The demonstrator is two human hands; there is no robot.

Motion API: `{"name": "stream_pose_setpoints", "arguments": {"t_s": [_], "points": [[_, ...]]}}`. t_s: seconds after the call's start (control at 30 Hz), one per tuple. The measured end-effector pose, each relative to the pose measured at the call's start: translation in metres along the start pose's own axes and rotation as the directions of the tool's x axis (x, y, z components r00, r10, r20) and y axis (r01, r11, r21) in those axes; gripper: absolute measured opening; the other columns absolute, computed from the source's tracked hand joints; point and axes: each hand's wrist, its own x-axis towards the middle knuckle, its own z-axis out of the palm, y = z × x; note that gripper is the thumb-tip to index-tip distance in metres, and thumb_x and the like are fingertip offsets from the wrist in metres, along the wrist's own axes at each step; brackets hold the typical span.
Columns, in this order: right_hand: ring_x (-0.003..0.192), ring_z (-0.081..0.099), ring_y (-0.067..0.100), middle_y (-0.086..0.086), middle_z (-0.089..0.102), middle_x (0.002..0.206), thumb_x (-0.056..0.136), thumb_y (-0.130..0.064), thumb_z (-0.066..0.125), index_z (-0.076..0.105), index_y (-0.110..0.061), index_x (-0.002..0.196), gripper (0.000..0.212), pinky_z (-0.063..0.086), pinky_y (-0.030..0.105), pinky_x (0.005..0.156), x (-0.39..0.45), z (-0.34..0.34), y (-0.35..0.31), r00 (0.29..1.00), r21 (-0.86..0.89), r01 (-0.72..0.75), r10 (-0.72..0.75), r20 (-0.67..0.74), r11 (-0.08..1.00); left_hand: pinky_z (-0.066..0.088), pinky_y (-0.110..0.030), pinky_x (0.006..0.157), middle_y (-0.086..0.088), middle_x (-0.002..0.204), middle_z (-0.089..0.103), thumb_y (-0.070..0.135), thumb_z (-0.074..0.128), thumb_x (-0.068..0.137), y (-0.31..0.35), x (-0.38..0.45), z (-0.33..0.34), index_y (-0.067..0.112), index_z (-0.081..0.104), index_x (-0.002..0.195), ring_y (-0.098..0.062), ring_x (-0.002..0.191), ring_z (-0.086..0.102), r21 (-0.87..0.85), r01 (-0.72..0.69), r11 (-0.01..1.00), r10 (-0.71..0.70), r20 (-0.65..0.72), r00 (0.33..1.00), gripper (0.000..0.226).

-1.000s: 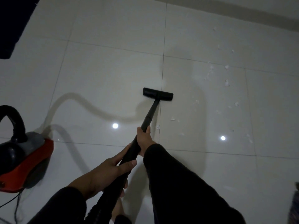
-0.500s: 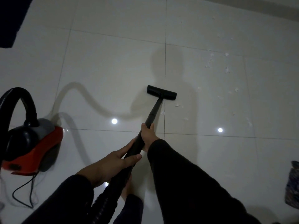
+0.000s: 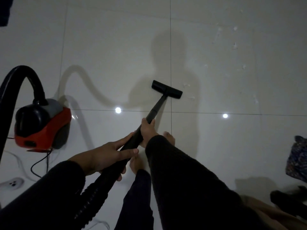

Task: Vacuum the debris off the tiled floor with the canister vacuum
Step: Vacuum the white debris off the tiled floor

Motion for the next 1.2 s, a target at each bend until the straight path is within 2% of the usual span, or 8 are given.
{"name": "stream_pose_setpoints", "arguments": {"t_s": [0.1, 0.3, 0.5, 0.67, 0.73, 0.93, 1.1, 1.2], "points": [[0.095, 0.057, 0.026, 0.012, 0.051, 0.120, 0.101, -0.036, 0.041, -0.001, -0.047, 0.151, 0.066, 0.051, 0.048, 0.093, -0.003, -0.002, 0.008, 1.000, 0.028, -0.002, 0.001, 0.007, 1.000, 0.056, -0.036, 0.062, -0.006, 0.066, 0.063, 0.051, 0.066, 0.075, -0.008, -0.003, 0.003, 0.064, 0.025, 0.131, -0.019, 0.055, 0.065, 0.000, -0.020, 1.000, 0.020, 0.006, 1.000, 0.070], [0.080, 0.057, 0.021, 0.011, 0.052, 0.113, 0.102, -0.037, 0.041, -0.003, -0.047, 0.151, 0.067, 0.053, 0.039, 0.074, -0.023, -0.009, 0.015, 1.000, 0.032, -0.003, 0.004, -0.019, 0.999, 0.056, -0.034, 0.060, -0.003, 0.055, 0.065, 0.079, 0.072, 0.030, -0.015, -0.012, 0.005, 0.079, 0.029, 0.107, -0.023, 0.056, 0.065, 0.038, -0.045, 0.998, 0.044, 0.047, 0.998, 0.088], [0.083, 0.058, 0.023, 0.017, 0.053, 0.125, 0.102, -0.035, 0.040, -0.003, -0.045, 0.151, 0.067, 0.052, 0.036, 0.066, -0.042, -0.031, 0.027, 0.999, 0.070, -0.015, 0.018, -0.034, 0.997, 0.057, -0.038, 0.066, -0.007, 0.060, 0.066, 0.078, 0.069, 0.039, -0.017, -0.013, 0.023, 0.079, 0.027, 0.105, -0.024, 0.055, 0.066, 0.078, 0.007, 0.997, -0.013, 0.083, 0.996, 0.078], [0.061, 0.037, 0.003, 0.006, 0.042, 0.097, 0.106, -0.019, 0.036, 0.021, -0.002, 0.151, 0.050, 0.041, 0.004, 0.047, -0.054, -0.076, 0.027, 0.989, -0.202, 0.132, -0.143, -0.041, 0.970, 0.059, -0.042, 0.068, -0.005, 0.059, 0.068, 0.079, 0.070, 0.036, -0.020, 0.007, 0.045, 0.076, 0.023, 0.114, -0.024, 0.057, 0.068, 0.086, 0.035, 0.996, -0.045, 0.111, 0.993, 0.092], [0.061, 0.042, 0.007, 0.003, 0.045, 0.091, 0.105, -0.020, 0.038, 0.024, -0.004, 0.150, 0.050, 0.047, 0.008, 0.053, -0.059, -0.089, 0.021, 0.992, -0.218, 0.101, -0.116, -0.057, 0.971, 0.057, -0.038, 0.064, -0.007, 0.059, 0.066, 0.071, 0.070, 0.049, -0.017, 0.016, 0.057, 0.070, 0.023, 0.125, -0.023, 0.054, 0.067, 0.066, 0.041, 0.997, -0.047, 0.102, 0.994, 0.089], [0.104, 0.059, 0.026, 0.007, 0.048, 0.113, 0.105, -0.034, 0.036, 0.001, -0.033, 0.156, 0.062, 0.051, 0.035, 0.093, -0.030, -0.116, 0.000, 0.995, -0.231, 0.007, -0.029, -0.093, 0.973, 0.058, -0.035, 0.061, -0.008, 0.059, 0.064, 0.040, 0.054, 0.090, -0.002, 0.046, 0.096, 0.065, 0.013, 0.132, -0.026, 0.053, 0.065, 0.010, 0.018, 1.000, -0.018, 0.073, 0.997, 0.063], [0.141, 0.029, 0.019, 0.006, 0.019, 0.161, 0.107, -0.029, 0.031, 0.009, -0.017, 0.155, 0.054, 0.010, 0.007, 0.099, -0.017, -0.153, -0.029, 0.995, -0.324, 0.050, -0.074, -0.062, 0.945, 0.052, -0.026, 0.046, -0.017, 0.066, 0.058, 0.032, 0.053, 0.093, 0.023, 0.071, 0.119, 0.063, 0.014, 0.129, -0.019, 0.043, 0.060, -0.072, -0.039, 0.997, 0.043, 0.062, 0.997, 0.062], [0.142, 0.026, 0.027, 0.009, 0.016, 0.160, 0.106, -0.032, 0.031, -0.003, -0.030, 0.155, 0.060, 0.039, 0.031, 0.101, 0.002, -0.173, -0.047, 0.997, -0.236, -0.013, -0.005, -0.077, 0.972, 0.053, -0.026, 0.049, -0.020, 0.073, 0.058, 0.035, 0.055, 0.091, 0.041, 0.093, 0.132, 0.061, 0.015, 0.135, -0.019, 0.046, 0.062, -0.095, -0.036, 0.995, 0.040, 0.048, 0.998, 0.065]]}}
